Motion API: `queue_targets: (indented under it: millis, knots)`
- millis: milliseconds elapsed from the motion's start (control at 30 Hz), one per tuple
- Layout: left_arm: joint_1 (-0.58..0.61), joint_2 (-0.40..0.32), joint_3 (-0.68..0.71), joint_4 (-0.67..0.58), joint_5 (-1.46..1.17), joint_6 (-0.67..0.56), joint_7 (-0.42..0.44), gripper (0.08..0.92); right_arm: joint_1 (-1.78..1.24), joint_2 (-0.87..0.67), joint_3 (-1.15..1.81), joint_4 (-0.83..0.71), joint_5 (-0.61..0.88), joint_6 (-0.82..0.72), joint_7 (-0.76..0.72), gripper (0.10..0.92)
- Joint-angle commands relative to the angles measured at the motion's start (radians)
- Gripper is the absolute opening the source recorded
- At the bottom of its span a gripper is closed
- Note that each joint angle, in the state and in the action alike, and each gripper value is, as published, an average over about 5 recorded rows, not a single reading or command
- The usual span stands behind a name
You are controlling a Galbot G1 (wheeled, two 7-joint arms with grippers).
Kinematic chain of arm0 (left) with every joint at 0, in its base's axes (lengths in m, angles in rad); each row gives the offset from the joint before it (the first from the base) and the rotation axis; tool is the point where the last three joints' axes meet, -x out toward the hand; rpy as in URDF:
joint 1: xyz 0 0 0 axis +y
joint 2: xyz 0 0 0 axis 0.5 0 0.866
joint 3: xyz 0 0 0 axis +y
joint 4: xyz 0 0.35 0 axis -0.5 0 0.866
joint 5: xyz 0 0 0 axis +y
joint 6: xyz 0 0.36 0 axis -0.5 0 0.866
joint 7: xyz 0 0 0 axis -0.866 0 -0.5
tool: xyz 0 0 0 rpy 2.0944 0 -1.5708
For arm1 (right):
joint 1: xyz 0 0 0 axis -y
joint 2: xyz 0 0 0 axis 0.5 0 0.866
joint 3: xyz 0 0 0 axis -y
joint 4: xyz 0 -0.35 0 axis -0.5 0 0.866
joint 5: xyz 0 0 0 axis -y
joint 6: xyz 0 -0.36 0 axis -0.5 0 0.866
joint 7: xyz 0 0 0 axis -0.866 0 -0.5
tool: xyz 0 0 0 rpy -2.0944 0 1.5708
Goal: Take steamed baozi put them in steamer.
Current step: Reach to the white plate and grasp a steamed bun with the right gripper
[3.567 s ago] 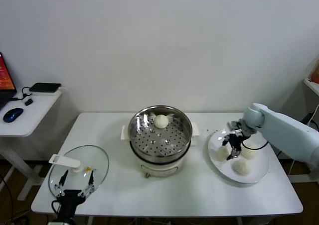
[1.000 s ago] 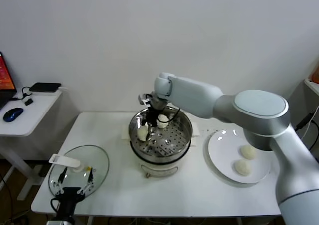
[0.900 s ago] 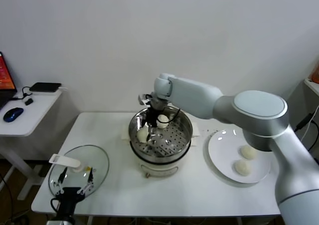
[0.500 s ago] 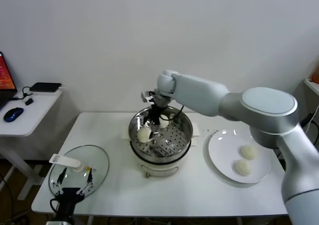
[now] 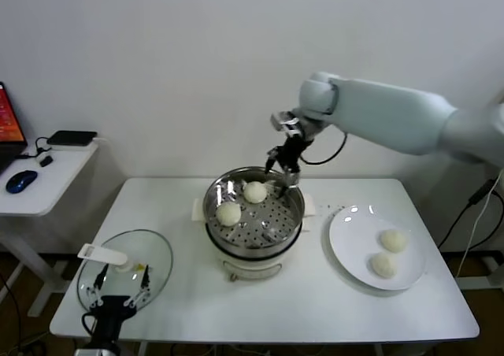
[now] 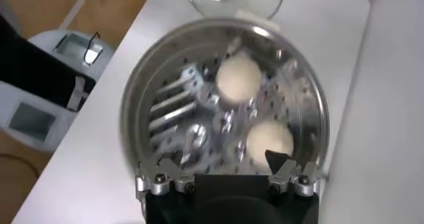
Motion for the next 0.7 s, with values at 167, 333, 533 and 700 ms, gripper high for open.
queue_targets:
  millis: [167, 333, 533, 700]
  knots:
    - [0.006, -0.003, 0.010, -0.008, 0.000, -0.001, 0.000, 0.823, -0.055, -0.441, 0.035, 0.152, -0.294, 0.087, -0.033, 0.823]
    - [0.008, -0.005, 0.010, -0.013, 0.003, -0.002, 0.000, 0.823, -0.252, -0.519, 0.169, 0.129, -0.409, 0.095, -0.035, 0.823]
    - [0.018, -0.006, 0.009, -0.016, 0.002, -0.006, -0.001, 0.823, -0.444, -0.554, 0.328, 0.080, -0.514, 0.113, -0.035, 0.823]
    - [0.020, -0.006, 0.010, -0.017, 0.002, -0.006, 0.000, 0.823, -0.557, -0.546, 0.406, 0.051, -0.564, 0.119, -0.031, 0.823]
